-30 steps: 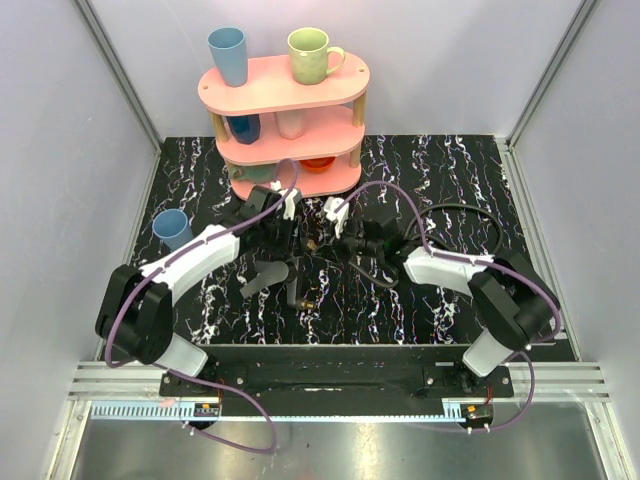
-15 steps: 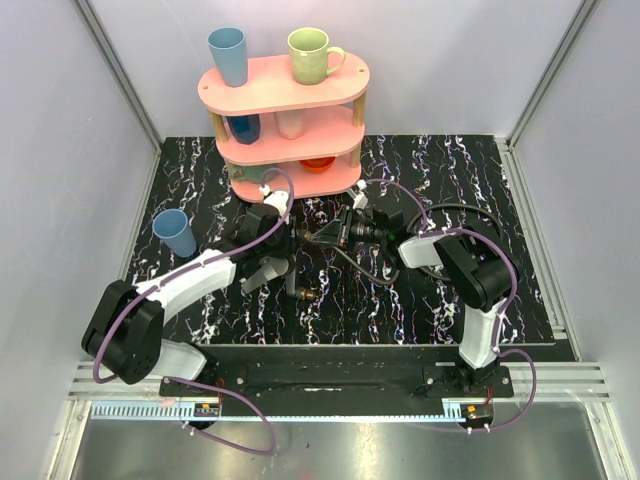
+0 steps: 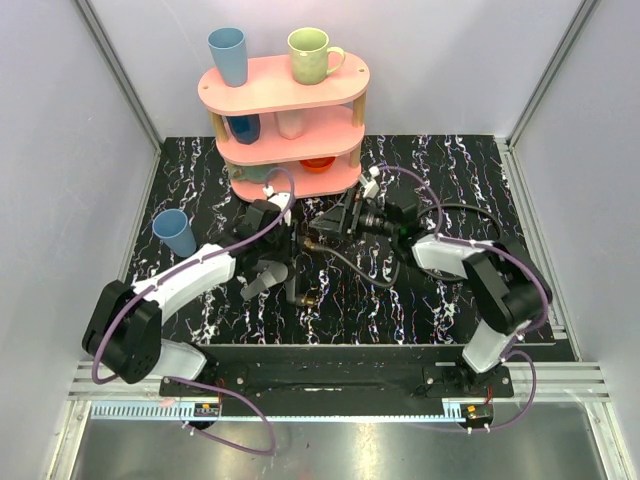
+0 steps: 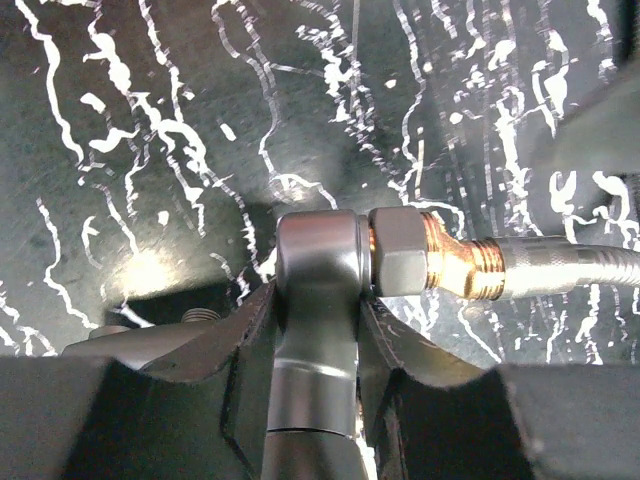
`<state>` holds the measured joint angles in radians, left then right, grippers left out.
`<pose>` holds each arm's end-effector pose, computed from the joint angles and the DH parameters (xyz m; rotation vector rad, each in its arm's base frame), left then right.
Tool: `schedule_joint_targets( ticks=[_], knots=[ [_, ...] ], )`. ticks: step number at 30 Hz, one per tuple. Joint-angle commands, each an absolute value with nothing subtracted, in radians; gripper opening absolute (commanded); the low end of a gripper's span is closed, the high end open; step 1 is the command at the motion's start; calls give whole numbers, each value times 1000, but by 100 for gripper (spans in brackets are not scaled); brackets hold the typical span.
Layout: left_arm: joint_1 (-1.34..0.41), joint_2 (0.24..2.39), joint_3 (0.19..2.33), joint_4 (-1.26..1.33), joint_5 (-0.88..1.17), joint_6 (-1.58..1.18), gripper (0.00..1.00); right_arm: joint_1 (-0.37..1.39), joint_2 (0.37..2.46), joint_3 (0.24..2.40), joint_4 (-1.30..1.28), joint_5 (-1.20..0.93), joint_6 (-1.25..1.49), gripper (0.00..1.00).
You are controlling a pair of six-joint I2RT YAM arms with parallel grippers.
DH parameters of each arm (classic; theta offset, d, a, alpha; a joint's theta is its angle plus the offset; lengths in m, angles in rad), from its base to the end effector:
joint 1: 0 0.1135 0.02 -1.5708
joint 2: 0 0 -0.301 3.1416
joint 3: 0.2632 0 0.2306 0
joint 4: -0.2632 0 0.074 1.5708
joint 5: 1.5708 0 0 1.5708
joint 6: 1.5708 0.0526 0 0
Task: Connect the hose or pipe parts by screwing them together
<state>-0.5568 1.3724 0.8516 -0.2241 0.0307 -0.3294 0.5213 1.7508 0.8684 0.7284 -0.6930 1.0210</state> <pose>0.2341 -0.1476 0.2640 0.2841 2.3478 -0.4771 0.3083 0.2158 0.2582 -0.1016 2.0236 1.6570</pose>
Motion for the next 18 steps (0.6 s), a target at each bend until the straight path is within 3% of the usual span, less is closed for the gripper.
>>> schedule_joint_targets(
  ticks=[1, 8, 13, 15, 18],
  knots=[
    [-505, 1385, 956, -313, 42, -298, 0, 491, 1597, 897, 514, -628, 821, 100],
    [-500, 1541, 1144, -518, -77, -311, 0, 488, 1439, 995, 42, -327, 522, 100],
    [-500, 1684, 1247, -603, -112, -337, 1, 488, 1315, 977, -147, -250, 436, 100],
    [-503, 1730, 1295, -636, -127, -353, 12, 488, 1275, 962, -182, -207, 408, 100],
    [-503, 1785, 1315, -640, -138, -396, 16, 488, 1204, 939, -228, -192, 387, 100]
  ],
)
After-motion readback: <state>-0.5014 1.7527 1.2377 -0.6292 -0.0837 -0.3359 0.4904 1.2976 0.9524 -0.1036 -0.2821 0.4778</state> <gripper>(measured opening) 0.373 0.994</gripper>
